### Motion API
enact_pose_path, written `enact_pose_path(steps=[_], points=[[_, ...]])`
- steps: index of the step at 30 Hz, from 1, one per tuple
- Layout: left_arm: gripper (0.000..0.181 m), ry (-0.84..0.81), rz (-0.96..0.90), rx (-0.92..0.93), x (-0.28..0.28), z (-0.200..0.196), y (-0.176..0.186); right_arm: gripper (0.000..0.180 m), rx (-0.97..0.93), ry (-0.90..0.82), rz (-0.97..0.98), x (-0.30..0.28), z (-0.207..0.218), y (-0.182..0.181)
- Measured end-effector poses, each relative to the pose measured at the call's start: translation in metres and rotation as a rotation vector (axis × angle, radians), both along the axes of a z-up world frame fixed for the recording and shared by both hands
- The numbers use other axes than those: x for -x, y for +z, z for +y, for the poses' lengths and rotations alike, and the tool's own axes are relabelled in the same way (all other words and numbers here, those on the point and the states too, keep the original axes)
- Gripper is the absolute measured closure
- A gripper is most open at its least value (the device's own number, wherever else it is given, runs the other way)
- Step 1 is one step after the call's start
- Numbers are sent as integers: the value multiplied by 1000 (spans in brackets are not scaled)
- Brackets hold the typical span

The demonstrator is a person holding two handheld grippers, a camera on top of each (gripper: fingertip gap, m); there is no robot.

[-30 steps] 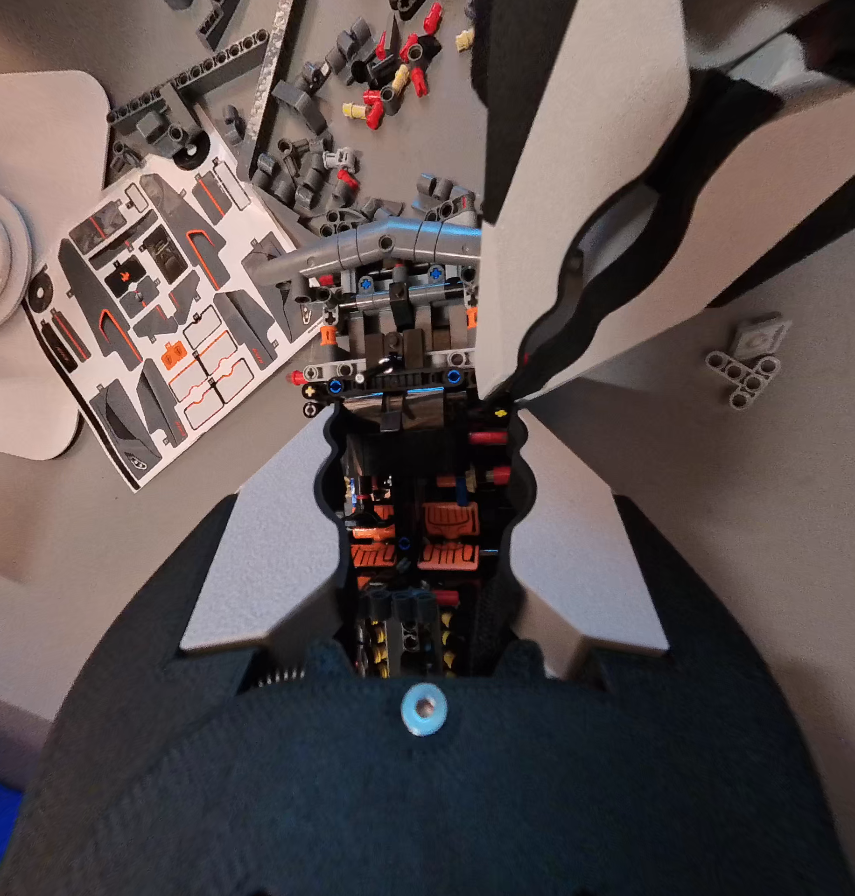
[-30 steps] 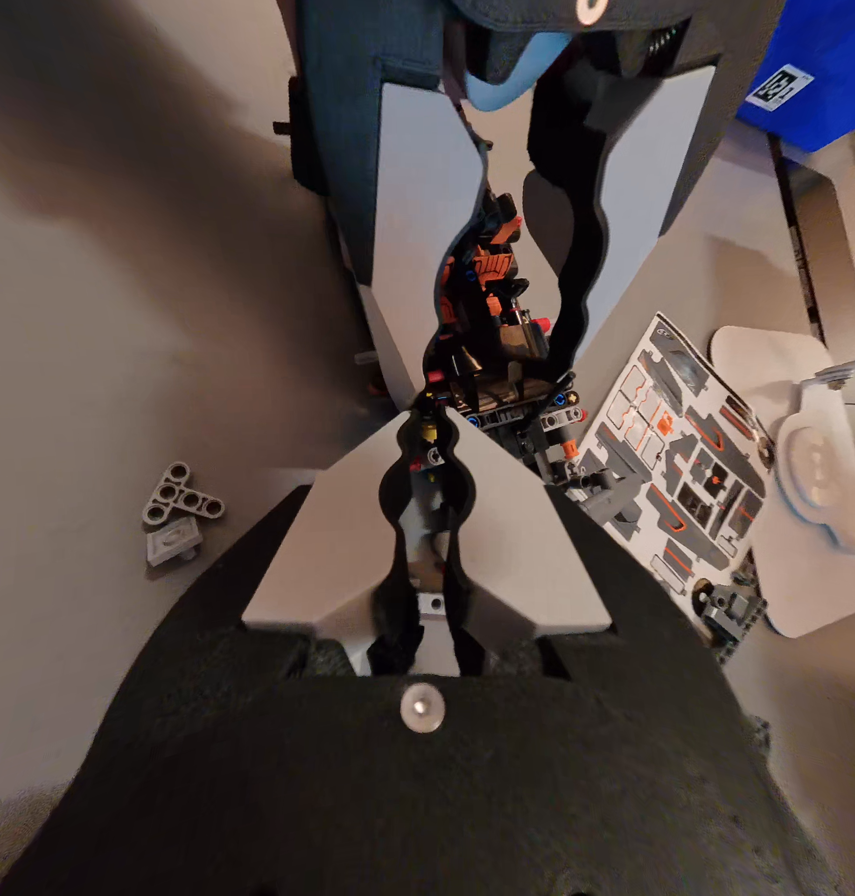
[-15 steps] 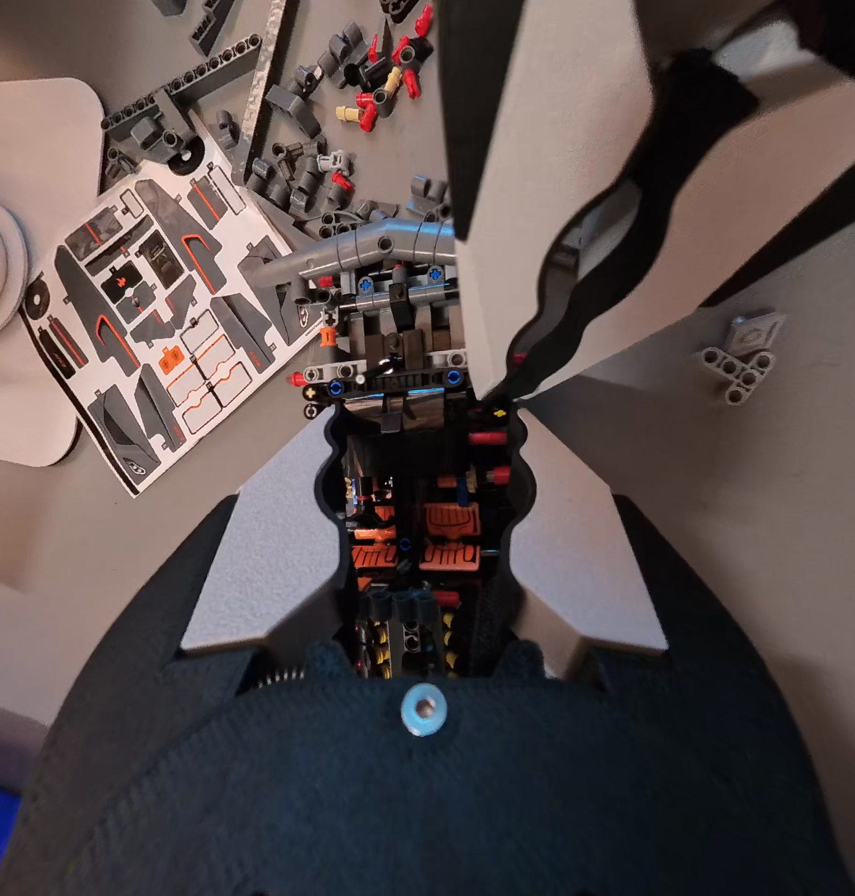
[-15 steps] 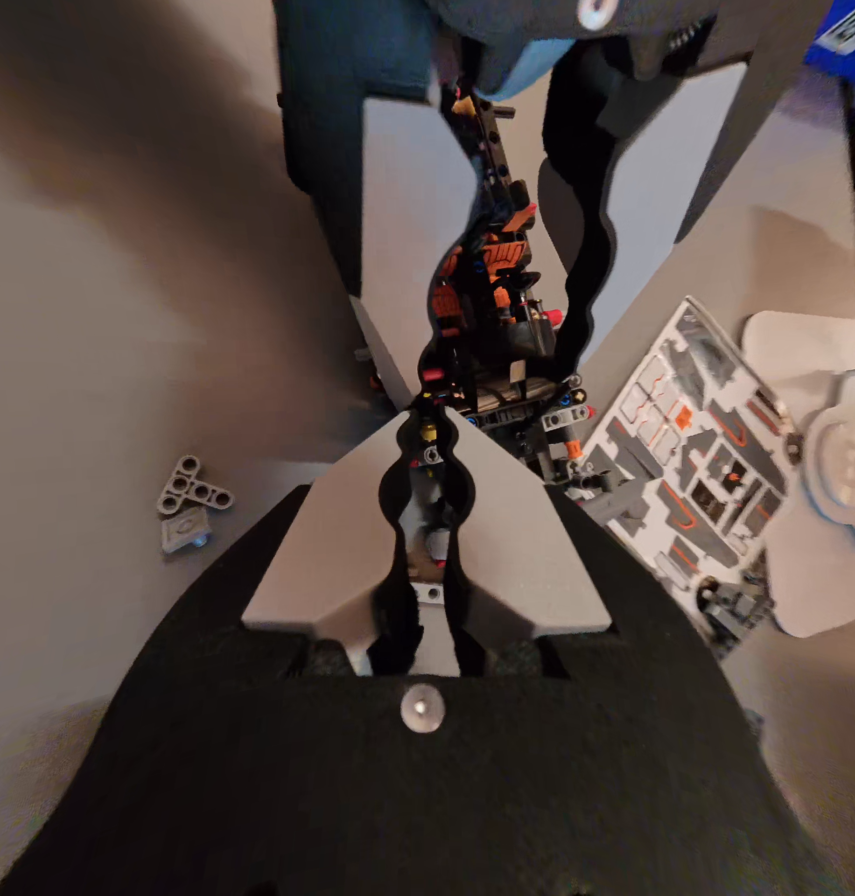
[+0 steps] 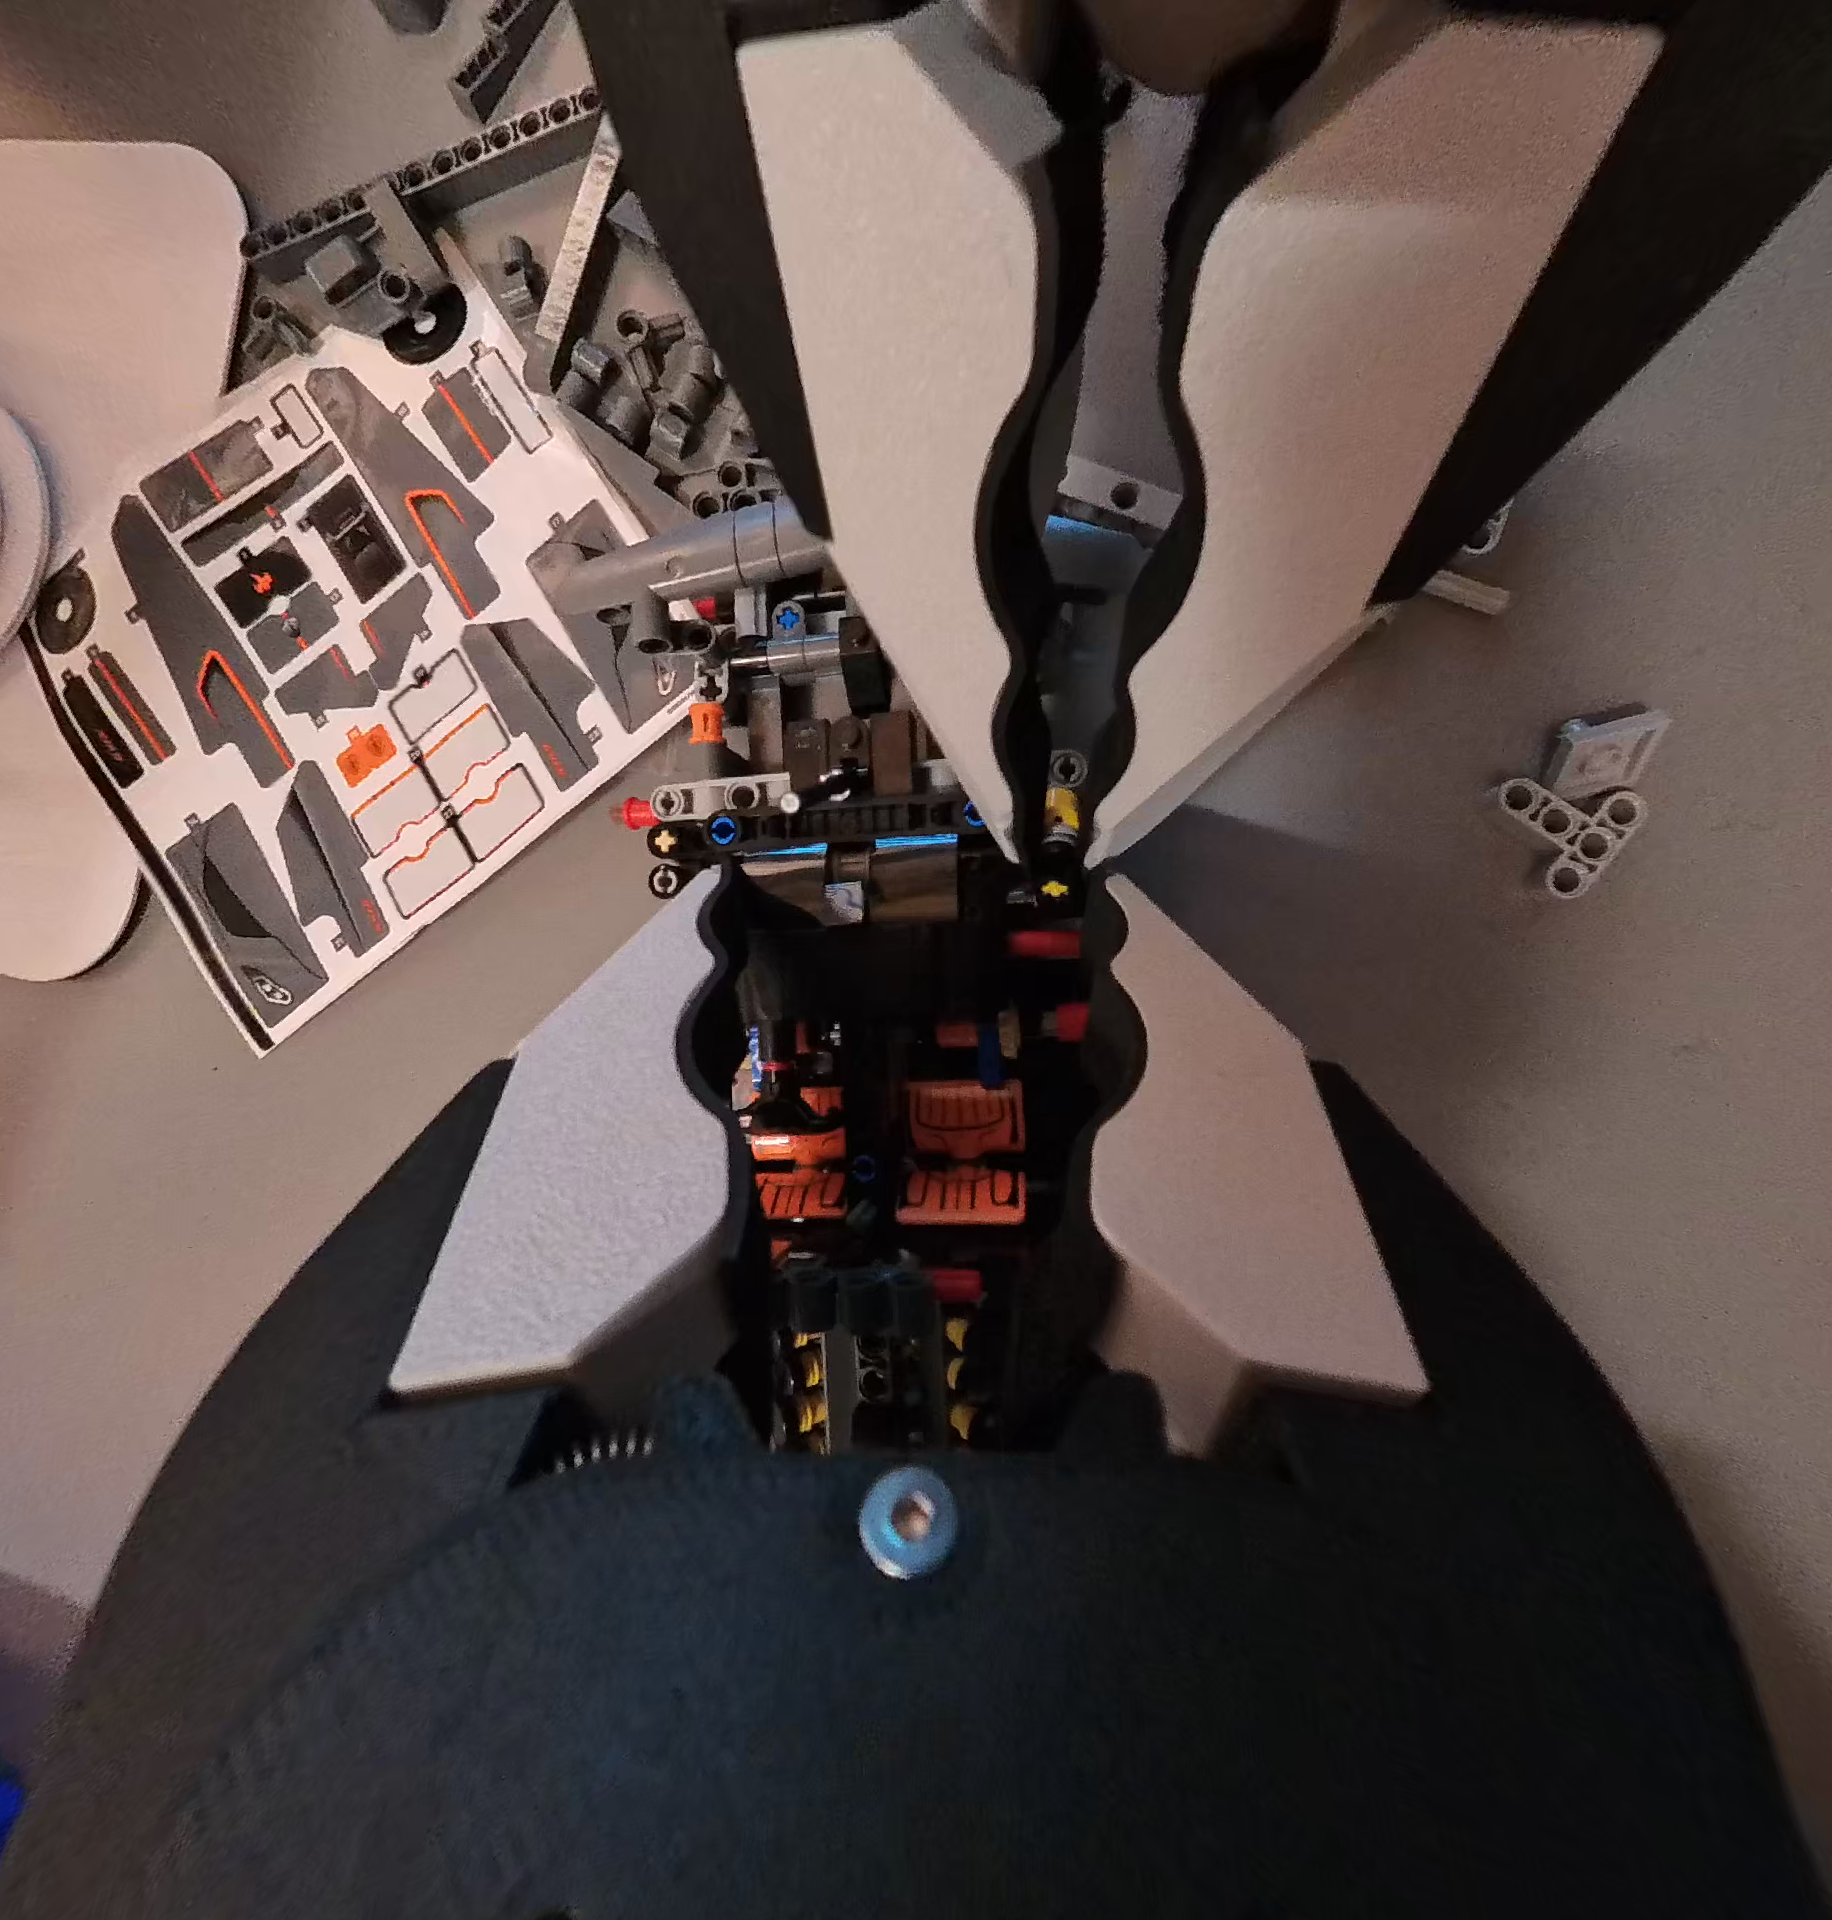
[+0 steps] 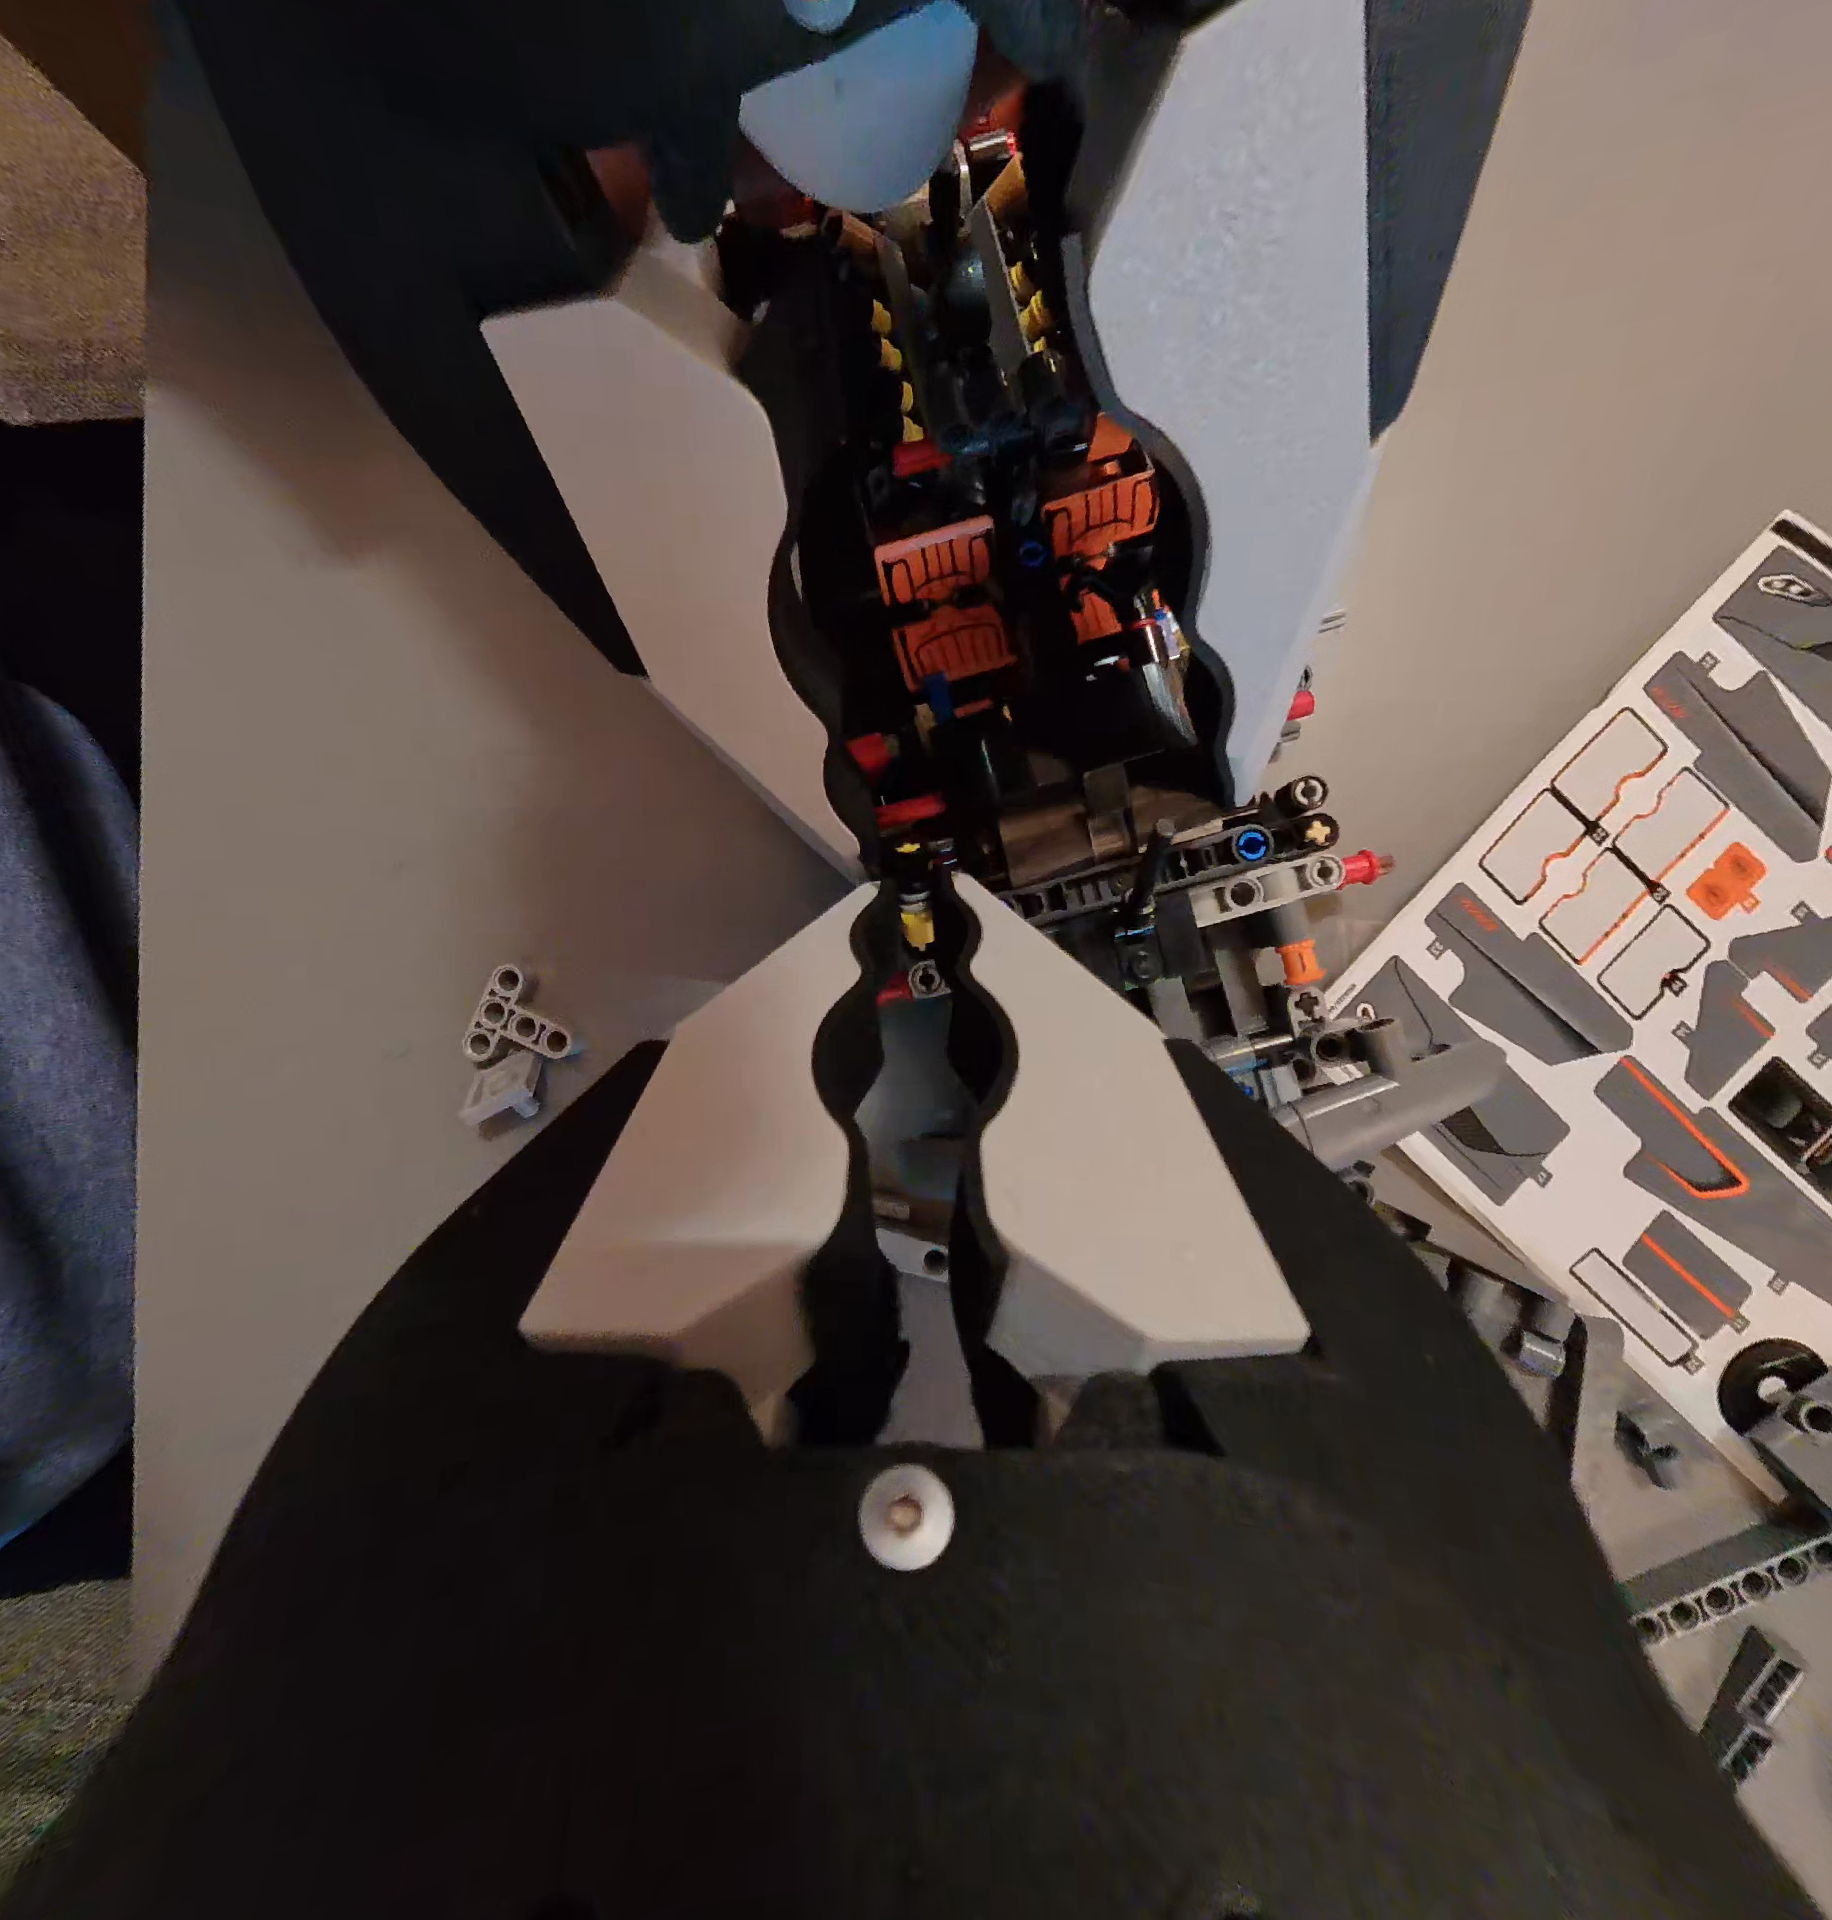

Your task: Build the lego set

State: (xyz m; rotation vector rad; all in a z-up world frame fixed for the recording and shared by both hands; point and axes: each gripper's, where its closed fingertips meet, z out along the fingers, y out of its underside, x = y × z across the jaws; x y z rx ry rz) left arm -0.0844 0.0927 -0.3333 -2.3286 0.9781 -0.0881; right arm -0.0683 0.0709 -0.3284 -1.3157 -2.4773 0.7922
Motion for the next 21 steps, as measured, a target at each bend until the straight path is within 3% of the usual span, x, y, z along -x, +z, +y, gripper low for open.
enact_pose_path(steps=[21], points=[[118,13,-22,-39,-2,4,2,175,14,-10,94,-2,4,3]])
